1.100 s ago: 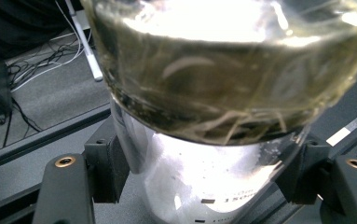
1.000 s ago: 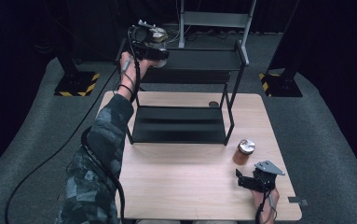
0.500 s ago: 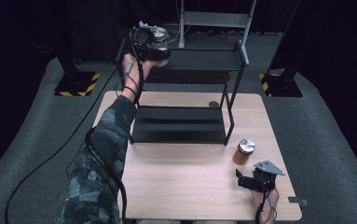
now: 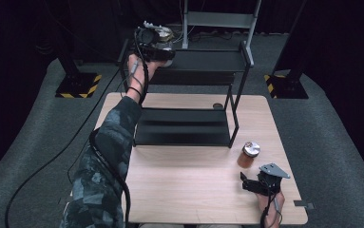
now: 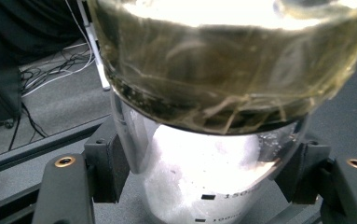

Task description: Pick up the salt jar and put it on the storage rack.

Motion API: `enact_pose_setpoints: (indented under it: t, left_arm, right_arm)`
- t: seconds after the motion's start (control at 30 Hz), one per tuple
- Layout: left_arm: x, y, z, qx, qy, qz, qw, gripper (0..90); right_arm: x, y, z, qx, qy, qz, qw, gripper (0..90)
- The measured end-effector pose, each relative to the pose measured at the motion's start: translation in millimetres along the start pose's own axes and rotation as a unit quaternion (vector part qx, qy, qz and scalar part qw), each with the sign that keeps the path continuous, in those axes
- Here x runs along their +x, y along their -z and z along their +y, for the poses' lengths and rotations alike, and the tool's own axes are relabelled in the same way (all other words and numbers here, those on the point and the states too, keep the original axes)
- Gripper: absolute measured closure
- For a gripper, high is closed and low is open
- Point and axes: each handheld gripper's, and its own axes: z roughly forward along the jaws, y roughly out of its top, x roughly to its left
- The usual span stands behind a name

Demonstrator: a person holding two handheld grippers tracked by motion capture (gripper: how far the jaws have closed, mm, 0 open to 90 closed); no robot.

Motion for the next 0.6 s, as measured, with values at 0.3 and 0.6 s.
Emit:
enact_pose_setpoints:
  t: [0.3, 0.6]
  left_arm:
    - [0.7, 0.2, -0.4, -0.001, -0.002, -0.001, 1.0000, 30.4]
    - [6.5, 2.6, 7.3, 0.017, 0.000, -0.013, 0.9998, 24.1]
  right_arm:
    - [0.0, 0.0, 0.0, 0.000, 0.000, 0.000, 1.0000, 0.0]
    - [-0.2, -0.1, 0.2, 0.001, 0.000, 0.001, 1.0000, 0.0]
